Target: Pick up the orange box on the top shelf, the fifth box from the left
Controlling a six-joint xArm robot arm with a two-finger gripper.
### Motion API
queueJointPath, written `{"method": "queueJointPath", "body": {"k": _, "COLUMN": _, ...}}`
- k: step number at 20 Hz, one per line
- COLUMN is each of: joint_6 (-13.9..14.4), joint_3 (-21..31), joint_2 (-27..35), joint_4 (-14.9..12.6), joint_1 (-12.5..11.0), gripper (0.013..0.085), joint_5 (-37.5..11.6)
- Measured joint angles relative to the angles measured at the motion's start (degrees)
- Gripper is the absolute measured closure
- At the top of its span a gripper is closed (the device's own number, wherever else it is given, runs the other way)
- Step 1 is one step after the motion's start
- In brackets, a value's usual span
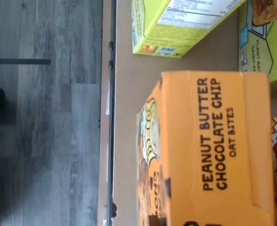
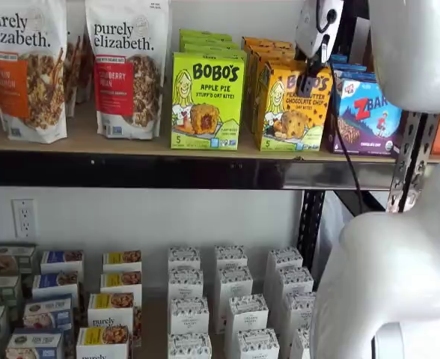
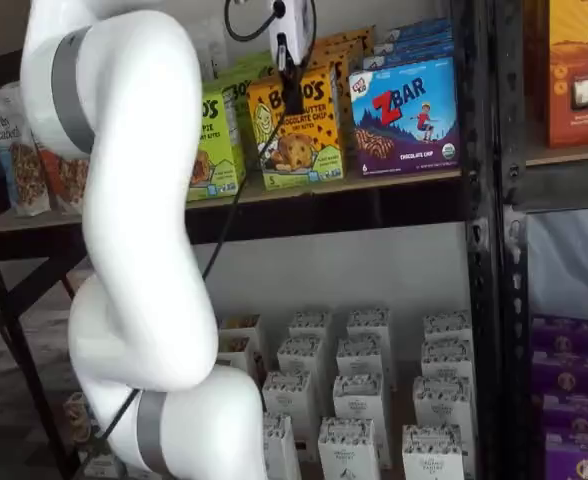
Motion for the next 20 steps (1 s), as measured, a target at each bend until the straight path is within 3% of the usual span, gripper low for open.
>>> {"method": "queueJointPath", "body": {"k": 14, "joint_6": -0.06, "joint_3": 0.56, "joint_2": -0.88, "joint_4": 0.21, "joint_1": -0.16, "gripper": 0.0570, "joint_5": 0.76}}
{"method": "queueJointPath", "body": {"k": 15, "joint_6": -0.17, "joint_3": 0.68, "joint_2": -1.06, "joint_4": 0.44, "joint_1": -0.31, "gripper": 0.0610, "joint_5": 0.69}}
{"method": "queueJointPath", "body": {"k": 20, "joint_6": -0.34, "joint_3": -0.31, "joint_2": -0.79, "joint_4": 0.59, "joint_1": -0.63, "gripper": 0.0610, "joint_5": 2.35}}
